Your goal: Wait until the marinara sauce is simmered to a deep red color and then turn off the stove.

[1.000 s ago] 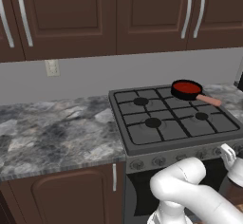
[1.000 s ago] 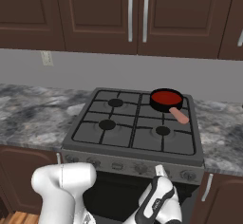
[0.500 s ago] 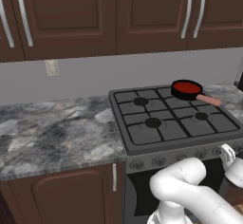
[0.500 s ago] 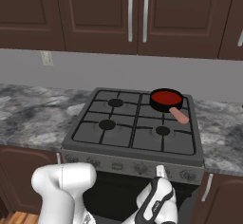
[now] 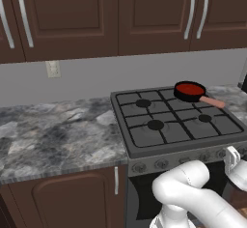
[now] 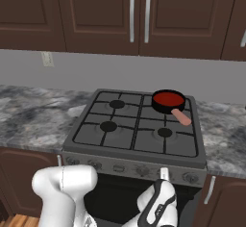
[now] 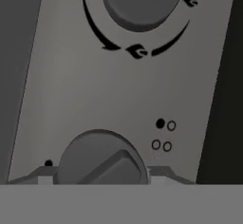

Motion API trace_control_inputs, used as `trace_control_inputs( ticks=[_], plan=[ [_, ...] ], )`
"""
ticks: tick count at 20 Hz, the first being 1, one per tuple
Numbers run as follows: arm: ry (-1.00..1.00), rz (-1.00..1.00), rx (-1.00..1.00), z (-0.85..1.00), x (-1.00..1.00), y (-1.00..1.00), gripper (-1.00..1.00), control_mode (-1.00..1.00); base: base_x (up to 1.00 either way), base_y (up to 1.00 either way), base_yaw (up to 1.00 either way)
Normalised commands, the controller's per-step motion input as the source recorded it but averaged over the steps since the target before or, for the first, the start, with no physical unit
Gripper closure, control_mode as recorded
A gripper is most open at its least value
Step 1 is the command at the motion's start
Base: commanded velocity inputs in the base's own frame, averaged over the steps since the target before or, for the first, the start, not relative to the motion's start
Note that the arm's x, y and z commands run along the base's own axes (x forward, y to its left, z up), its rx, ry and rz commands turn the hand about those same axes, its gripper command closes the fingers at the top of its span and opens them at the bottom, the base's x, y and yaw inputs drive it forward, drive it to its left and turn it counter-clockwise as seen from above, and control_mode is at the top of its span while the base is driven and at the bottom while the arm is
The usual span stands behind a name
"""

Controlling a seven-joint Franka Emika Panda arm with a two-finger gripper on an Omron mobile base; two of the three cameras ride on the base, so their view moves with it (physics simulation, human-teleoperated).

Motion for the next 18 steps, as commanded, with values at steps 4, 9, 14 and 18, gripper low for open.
trace_control_inputs(
  ticks=[4,9,14,18],
  plan=[
    [0.15,-0.20,0.34,0.00,0.00,-0.07,1.00,-1.00,0.00,0.00,0.00],
    [0.17,-0.17,0.33,0.00,0.00,-0.11,1.00,-1.00,0.00,0.00,0.00],
    [0.18,-0.15,0.28,0.00,0.00,-0.10,1.00,-1.00,0.00,0.00,0.00],
    [0.17,-0.15,0.27,0.00,0.00,-0.09,1.00,-1.00,0.00,0.00,0.00]
  ],
)
